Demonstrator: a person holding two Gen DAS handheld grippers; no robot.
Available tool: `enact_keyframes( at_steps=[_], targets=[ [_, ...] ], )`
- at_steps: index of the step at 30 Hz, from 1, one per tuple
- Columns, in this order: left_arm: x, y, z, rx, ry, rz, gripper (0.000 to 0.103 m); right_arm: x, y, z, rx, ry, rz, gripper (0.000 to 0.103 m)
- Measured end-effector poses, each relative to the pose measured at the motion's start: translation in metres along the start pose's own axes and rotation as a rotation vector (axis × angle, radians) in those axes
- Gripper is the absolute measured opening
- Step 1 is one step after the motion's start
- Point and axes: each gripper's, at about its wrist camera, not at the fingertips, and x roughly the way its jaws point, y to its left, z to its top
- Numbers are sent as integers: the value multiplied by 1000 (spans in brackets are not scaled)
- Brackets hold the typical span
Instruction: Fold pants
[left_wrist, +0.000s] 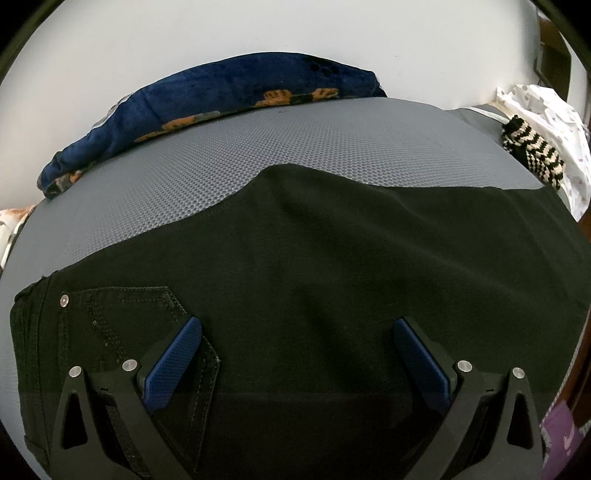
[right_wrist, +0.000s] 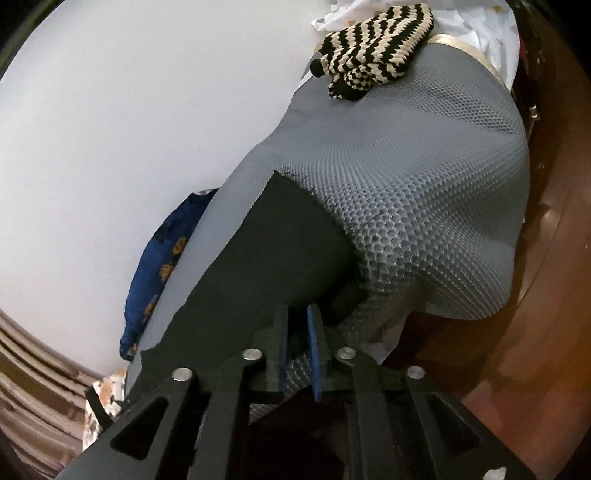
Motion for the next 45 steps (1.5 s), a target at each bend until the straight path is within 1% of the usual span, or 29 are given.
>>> enact_keyframes(
  at_steps=[3,5,6,9,10,11,12,16,19,22,25,27,28,29,30,31,32,34,36,37,38,39,40,41,42,43,45],
  targets=[
    [0,0,0,1,0,0,103,0,7,3,-5,-11,15,18],
    [0,0,0,0,0,0,103,3,11,3,-8,-3,18,27],
    [0,0,0,1,0,1,103,4,10,3,5,0,19,29],
    [0,0,0,1,0,0,103,5,5,2,42,-15,39,29],
    [0,0,0,1,0,0,103,5,5,2,45,-18,40,13],
    [0,0,0,1,0,0,103,6,3,2,55,-17,32,4],
    [0,0,0,1,0,0,103,9,-2,1,81,4,20,4],
    [1,1,0,0,0,-3,103,-1,-12,-9,177,3,49,4],
    [1,1,1,-1,-1,-6,103,-5,-21,-17,255,11,94,4],
    [1,1,1,0,0,-5,103,1,-34,-17,310,23,148,4],
    [1,1,1,-2,0,-4,103,-3,-37,-19,352,25,174,9],
    [1,1,1,-3,0,-5,103,-10,-38,-19,349,-2,129,14],
    [1,0,1,-3,0,-5,103,-15,-38,-19,339,-20,97,23],
    [1,0,1,-2,0,-4,103,-18,-41,-18,343,-29,73,28],
    [1,1,1,-2,0,-4,103,-20,-46,-19,364,-41,64,36],
    [1,1,1,-3,0,-5,103,-21,-50,-19,384,-46,74,42],
    [1,0,1,-3,0,-4,103,-21,-51,-19,390,-45,84,47],
    [1,0,1,-2,0,-3,103,-19,-47,-18,375,-42,64,54],
    [1,0,1,-3,0,-4,103,-12,-45,-16,378,-30,90,54],
    [1,0,1,-3,0,-4,103,-10,-43,-14,373,-30,103,52],
    [1,0,1,-2,0,-3,103,-9,-39,-13,357,-32,102,44],
    [1,1,1,-2,0,-4,103,-7,-34,-10,330,-26,92,40],
    [1,1,1,-3,0,-4,103,-4,-28,-8,304,-13,66,34],
    [1,1,1,-3,0,-5,103,-3,-23,-7,285,-9,27,26],
    [1,1,1,-2,0,-5,103,-3,-20,-6,266,-4,-14,20],
    [1,1,1,-3,0,-5,103,-4,-21,-7,265,-5,-20,8],
    [1,0,1,-4,-1,-8,103,-9,-27,-9,308,-19,23,8]
  ],
)
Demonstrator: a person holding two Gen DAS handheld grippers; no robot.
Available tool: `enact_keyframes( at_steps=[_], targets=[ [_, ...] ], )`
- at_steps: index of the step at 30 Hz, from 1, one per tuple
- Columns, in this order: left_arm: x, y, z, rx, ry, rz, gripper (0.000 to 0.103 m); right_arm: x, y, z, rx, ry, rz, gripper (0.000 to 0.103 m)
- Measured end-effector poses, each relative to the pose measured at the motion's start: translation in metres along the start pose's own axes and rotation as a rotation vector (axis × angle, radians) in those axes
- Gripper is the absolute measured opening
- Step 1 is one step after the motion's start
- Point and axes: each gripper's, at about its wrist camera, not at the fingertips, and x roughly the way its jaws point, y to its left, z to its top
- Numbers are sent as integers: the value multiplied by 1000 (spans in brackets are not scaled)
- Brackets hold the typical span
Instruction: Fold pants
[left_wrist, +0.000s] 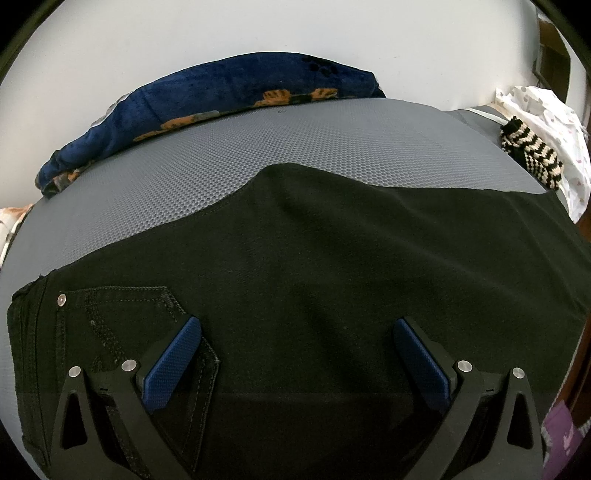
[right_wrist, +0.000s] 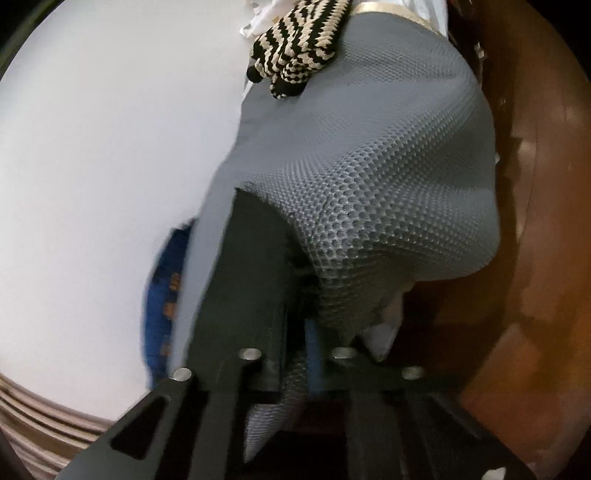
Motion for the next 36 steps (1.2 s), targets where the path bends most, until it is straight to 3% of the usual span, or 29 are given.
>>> enact_keyframes(
  at_steps=[3,6,9,10,11,13,15,16,21,24,30,36],
  targets=[
    [0,0,0,-1,-1,-1,103,-5,16,-4,-70,-25,-48,8],
    [0,-1,0,-2,-1,-3,103,-5,31,-4,-117,-37,-31,8],
    [0,-1,-1,-3,-2,-4,103,5,34,0,-115,-12,-73,24],
    [0,-1,-1,-3,-3,-6,103,7,31,2,-84,-5,-76,44],
    [0,-1,-1,-4,-3,-6,103,10,26,3,-48,6,-53,47],
    [0,-1,-1,-4,-4,-6,103,12,26,3,-39,-3,-16,46],
    [1,-1,-1,-4,-4,-7,103,19,33,2,-77,9,-24,26],
    [0,-1,-1,-4,-4,-6,103,23,35,1,-82,20,-36,10],
    [-1,-1,-3,-8,-11,-14,103,17,44,0,-81,-9,-61,8],
    [-10,4,-5,-29,-53,-53,103,10,66,-2,-131,-16,-48,8],
    [-46,27,-1,-150,-126,-117,103,17,152,-26,-308,15,32,8],
    [-89,57,-1,-197,-186,-111,103,58,238,-90,-435,153,176,9]
  ],
)
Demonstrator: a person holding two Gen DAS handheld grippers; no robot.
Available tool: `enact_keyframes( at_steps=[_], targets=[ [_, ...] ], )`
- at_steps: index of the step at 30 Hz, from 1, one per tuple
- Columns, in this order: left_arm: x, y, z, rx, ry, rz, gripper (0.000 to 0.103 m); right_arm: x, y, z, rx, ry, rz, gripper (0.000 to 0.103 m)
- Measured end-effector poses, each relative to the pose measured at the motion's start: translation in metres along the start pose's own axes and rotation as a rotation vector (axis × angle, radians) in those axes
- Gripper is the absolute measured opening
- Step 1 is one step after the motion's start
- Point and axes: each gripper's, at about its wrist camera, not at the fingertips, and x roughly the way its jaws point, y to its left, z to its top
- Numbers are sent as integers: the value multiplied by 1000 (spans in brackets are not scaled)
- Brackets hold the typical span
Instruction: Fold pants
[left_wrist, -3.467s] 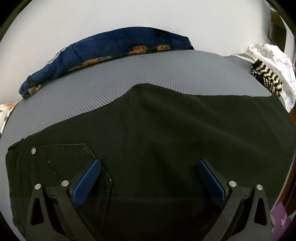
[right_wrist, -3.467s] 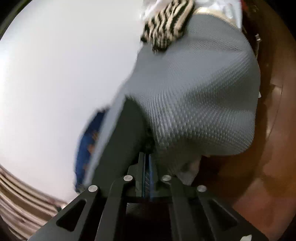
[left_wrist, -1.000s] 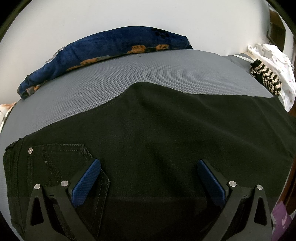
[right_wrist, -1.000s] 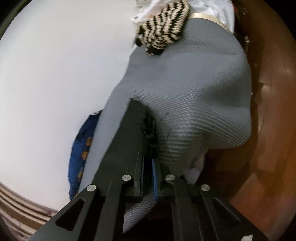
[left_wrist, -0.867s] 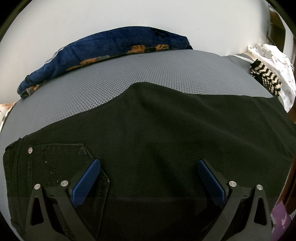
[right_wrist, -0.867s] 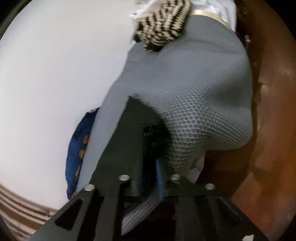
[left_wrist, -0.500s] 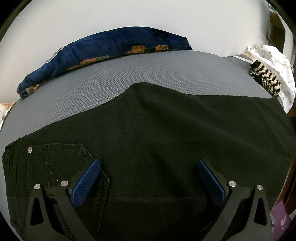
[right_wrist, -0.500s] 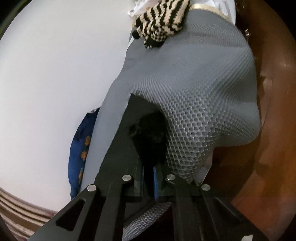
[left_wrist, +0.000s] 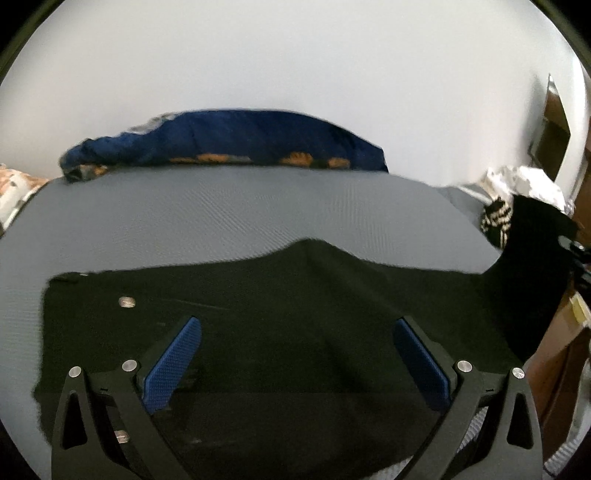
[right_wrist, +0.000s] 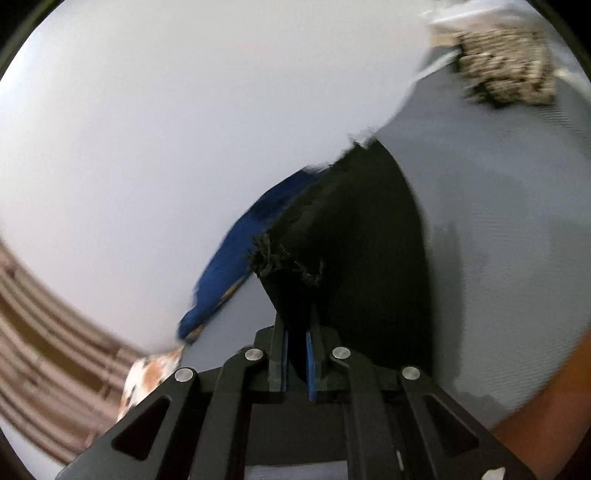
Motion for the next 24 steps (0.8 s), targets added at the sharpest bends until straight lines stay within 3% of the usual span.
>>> enact_keyframes(
  at_steps=[7,13,19,24],
  targets=[
    [-38,40,-5,-75,-2,19,103,100,71,-74,-94,258,113,9],
    [-45,68,-23,-139,25,41,103,168,73,-143,-144,434,45,9],
    [-40,87,-27,-232,40,17,103,165,78,-145,-154,429,32,9],
    [-38,86,-30,-222,48,23,103,162,87,-153,-265,440,5,9]
  ],
)
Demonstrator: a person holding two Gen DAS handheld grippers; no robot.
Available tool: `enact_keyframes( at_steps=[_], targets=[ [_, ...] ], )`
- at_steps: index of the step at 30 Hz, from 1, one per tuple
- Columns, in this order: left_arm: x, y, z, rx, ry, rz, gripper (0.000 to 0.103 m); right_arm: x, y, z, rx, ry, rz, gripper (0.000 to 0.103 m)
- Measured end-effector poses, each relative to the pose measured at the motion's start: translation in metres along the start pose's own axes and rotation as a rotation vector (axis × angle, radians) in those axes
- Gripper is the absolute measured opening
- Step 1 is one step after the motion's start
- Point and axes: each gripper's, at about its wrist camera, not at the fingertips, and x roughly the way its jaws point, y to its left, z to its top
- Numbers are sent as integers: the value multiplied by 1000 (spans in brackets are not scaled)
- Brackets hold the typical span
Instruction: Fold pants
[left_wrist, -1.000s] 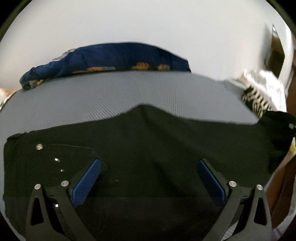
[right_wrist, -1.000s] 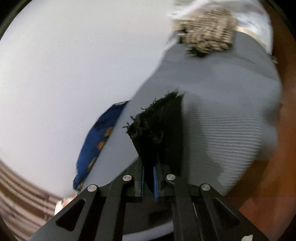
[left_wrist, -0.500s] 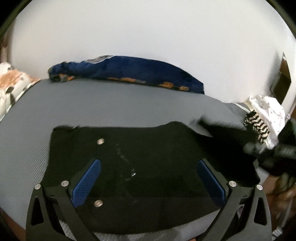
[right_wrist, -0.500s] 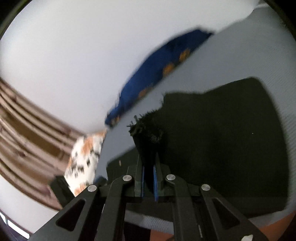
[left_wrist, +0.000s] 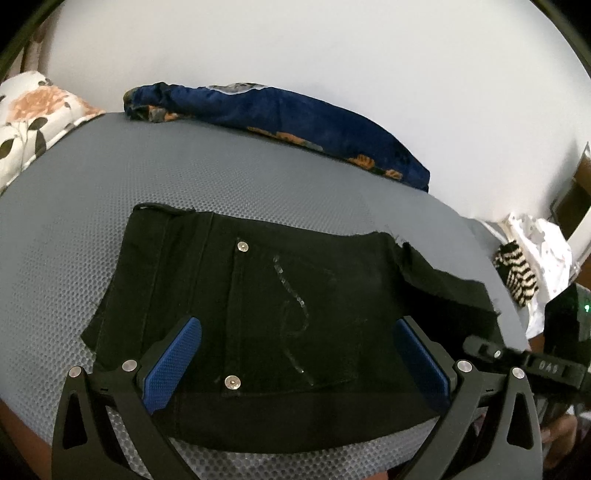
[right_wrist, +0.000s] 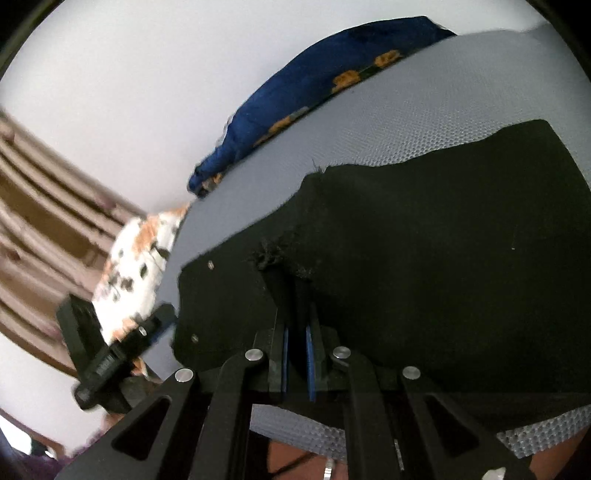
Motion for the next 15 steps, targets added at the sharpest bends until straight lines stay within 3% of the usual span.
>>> enact_keyframes(
  at_steps=[6,15],
  targets=[
    [5,-4,-3,37,16,23,103,15,9,-20,-142,37,-99,9],
    [8,-4,-5,50,29,32,103,17,13,-25,-192,52,-124,10]
  ],
)
